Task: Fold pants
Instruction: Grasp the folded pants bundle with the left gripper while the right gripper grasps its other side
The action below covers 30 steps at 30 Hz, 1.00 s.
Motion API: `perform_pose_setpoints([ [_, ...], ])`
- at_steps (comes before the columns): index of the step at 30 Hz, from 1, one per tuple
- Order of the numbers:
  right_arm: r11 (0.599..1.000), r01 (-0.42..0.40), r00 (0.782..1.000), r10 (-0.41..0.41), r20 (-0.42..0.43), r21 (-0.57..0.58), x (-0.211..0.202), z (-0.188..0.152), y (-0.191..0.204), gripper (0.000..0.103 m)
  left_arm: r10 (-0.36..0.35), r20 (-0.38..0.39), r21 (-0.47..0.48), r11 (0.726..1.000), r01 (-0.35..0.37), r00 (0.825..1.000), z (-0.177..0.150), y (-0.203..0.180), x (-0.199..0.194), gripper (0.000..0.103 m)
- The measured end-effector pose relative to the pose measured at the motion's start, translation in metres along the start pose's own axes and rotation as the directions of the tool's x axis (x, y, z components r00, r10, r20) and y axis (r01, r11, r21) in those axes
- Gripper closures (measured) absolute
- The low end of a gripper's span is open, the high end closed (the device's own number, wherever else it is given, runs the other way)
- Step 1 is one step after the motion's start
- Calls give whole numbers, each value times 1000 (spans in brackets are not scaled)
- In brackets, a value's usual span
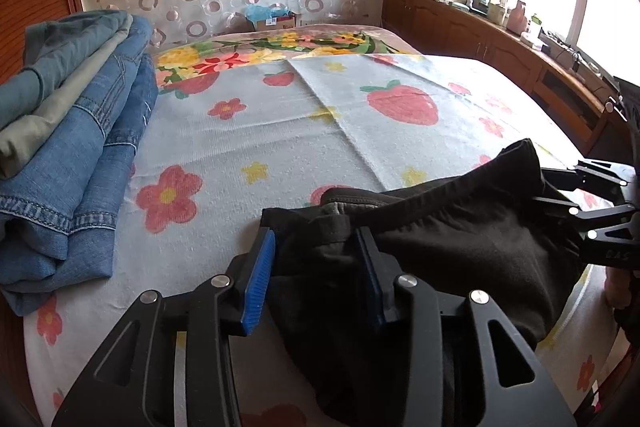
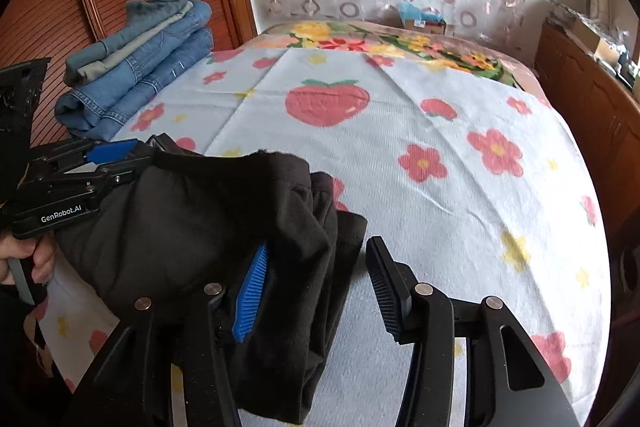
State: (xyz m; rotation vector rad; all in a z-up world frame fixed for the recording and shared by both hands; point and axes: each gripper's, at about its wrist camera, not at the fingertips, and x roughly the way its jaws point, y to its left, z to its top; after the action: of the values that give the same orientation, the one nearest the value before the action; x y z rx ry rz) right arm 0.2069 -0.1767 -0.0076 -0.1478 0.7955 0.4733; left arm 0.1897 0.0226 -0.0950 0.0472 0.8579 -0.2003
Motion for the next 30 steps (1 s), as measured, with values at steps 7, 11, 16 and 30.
perform_pose_setpoints([
  [7,1000,14,1000,-14,4,-28,-1,-1,6,45,-10,-4,-8,1000,10,1000,0,2,-1,60],
  [11,999,7,1000,-7,1,-34,0,-1,6,41,-27,-5,-21,999,27,1000,-1,4,-1,60],
  [16,999,18,1000,-18,-3,-49,3,0,9,39,-29,-18,-23,999,29,999,-1,5,-12,60],
  [30,998,19,1000,-19,-3,-51,4,0,10,39,-68,-50,-67,996,65,996,-11,11,-12,60],
])
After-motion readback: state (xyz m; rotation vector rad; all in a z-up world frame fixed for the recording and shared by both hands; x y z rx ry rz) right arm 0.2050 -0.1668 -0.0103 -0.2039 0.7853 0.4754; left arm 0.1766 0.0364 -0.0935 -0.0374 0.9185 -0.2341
